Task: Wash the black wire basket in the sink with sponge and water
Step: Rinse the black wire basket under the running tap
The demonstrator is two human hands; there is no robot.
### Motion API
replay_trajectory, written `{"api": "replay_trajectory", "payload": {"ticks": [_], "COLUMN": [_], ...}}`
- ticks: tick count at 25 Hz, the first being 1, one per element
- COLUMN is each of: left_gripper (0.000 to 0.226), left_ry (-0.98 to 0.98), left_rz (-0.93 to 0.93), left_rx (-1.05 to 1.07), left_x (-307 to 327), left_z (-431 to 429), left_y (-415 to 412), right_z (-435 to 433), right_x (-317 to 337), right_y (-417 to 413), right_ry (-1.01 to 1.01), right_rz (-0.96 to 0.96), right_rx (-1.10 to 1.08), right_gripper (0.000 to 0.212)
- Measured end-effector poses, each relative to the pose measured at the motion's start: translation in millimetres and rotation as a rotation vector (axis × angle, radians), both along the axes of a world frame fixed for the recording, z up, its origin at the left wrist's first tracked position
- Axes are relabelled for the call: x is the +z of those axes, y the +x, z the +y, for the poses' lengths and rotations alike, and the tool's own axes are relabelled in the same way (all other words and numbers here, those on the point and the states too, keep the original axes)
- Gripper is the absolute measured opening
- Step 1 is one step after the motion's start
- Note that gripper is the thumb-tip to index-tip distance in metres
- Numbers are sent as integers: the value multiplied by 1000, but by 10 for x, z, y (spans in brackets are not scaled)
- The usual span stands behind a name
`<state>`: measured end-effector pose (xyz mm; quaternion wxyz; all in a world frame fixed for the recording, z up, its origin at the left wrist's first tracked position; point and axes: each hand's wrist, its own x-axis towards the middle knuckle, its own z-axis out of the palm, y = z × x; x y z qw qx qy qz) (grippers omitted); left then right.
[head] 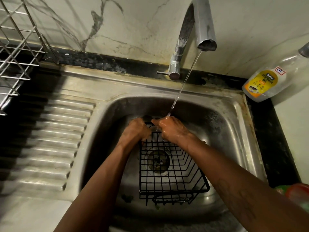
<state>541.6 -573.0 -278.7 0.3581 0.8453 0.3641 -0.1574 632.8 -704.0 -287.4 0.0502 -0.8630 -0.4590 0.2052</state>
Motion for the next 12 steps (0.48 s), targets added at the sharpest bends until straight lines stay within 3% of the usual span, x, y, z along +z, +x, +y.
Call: {"api": "replay_trajectory", "payload": {"ticks": [2, 6, 9, 12], "left_gripper": [12, 14, 24, 29], "left_ry": [-2, 7, 2, -6], "left_rz": [9, 34, 82, 68], "left_rx": [4, 32, 53, 41], "left_x": [16, 24, 12, 36], "left_z": [10, 10, 7, 4], "left_y": [-10, -13, -24, -48], "right_z": [-8, 19, 80, 156], "right_x": [31, 50, -31, -63], "right_y": [-14, -39, -58, -78], "right_ry": [-20, -197, -246, -275], "right_rz": [26, -245, -217, -144], "right_rx": [-49, -47, -72, -102], "right_gripper": [42, 54, 34, 57]}}
